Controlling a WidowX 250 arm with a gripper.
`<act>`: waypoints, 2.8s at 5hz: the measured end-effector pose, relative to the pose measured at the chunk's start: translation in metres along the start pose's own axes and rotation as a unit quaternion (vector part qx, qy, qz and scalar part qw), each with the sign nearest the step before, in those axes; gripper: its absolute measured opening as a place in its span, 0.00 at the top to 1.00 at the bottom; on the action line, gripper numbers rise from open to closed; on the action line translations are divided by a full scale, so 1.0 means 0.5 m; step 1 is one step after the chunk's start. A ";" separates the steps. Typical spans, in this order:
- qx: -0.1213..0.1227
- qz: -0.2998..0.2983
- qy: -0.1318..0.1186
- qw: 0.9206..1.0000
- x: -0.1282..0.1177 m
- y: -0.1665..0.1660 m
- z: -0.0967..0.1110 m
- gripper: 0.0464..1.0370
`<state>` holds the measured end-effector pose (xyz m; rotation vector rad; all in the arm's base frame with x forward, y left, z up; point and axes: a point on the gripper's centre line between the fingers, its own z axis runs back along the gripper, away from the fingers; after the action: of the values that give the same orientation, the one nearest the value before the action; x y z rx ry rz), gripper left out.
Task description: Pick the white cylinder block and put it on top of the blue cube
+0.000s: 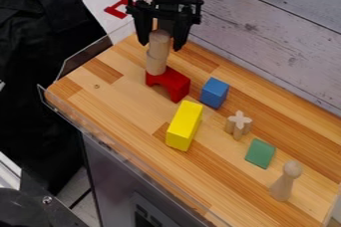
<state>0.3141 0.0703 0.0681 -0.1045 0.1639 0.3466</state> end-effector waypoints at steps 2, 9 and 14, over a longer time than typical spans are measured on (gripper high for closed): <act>0.002 0.003 -0.001 1.000 0.001 0.000 0.001 0.51; -0.003 -0.132 0.022 0.991 -0.033 -0.165 -0.076 0.51; 0.004 -0.140 -0.002 0.990 -0.007 -0.173 -0.049 0.51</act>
<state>0.3374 -0.0148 0.0510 -0.1173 0.1449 0.0653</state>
